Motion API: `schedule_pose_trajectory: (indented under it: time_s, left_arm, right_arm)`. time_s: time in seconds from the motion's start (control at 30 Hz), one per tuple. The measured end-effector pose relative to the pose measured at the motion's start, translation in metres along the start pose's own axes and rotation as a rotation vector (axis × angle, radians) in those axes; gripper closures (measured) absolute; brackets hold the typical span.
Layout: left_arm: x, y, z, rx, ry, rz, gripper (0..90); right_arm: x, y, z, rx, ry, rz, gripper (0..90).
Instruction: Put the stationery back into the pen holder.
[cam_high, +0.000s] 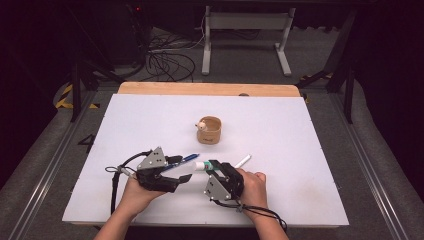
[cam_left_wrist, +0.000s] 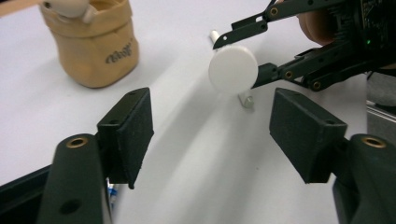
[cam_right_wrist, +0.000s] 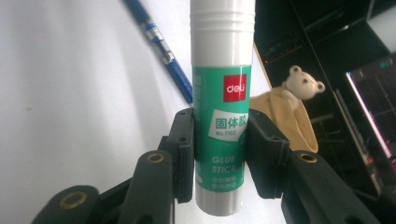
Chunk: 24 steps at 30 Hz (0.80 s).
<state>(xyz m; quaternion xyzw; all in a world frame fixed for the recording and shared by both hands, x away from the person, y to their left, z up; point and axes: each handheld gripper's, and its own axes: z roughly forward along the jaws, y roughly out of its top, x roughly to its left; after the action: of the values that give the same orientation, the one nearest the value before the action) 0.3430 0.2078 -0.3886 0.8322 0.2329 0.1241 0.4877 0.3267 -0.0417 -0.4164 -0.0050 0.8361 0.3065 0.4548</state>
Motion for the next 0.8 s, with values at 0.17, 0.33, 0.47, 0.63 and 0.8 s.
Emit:
schedule_pose_trajectory:
  time_s: [0.17,0.33,0.47,0.63,0.8]
  left_arm:
    - [0.003,-0.003,-0.006,-0.030,0.021,-0.004,26.4]
    - [0.006,-0.008,-0.009,-0.018,0.033,-0.004,23.3]
    - [0.007,-0.010,-0.011,-0.012,0.030,0.008,24.2]
    - [0.010,-0.013,-0.012,-0.018,0.021,-0.003,24.0]
    - [0.012,-0.015,-0.015,-0.010,0.026,0.013,25.7]
  right_arm:
    - [-0.013,-0.007,-0.001,-0.027,-0.006,0.147,66.2]
    - [-0.025,-0.012,-0.002,-0.057,-0.014,0.245,66.2]
    - [-0.032,-0.017,-0.005,-0.082,-0.015,0.335,66.2]
    - [-0.044,-0.020,-0.007,-0.138,-0.034,0.451,66.2]
    - [-0.054,-0.021,-0.006,-0.186,-0.042,0.530,66.2]
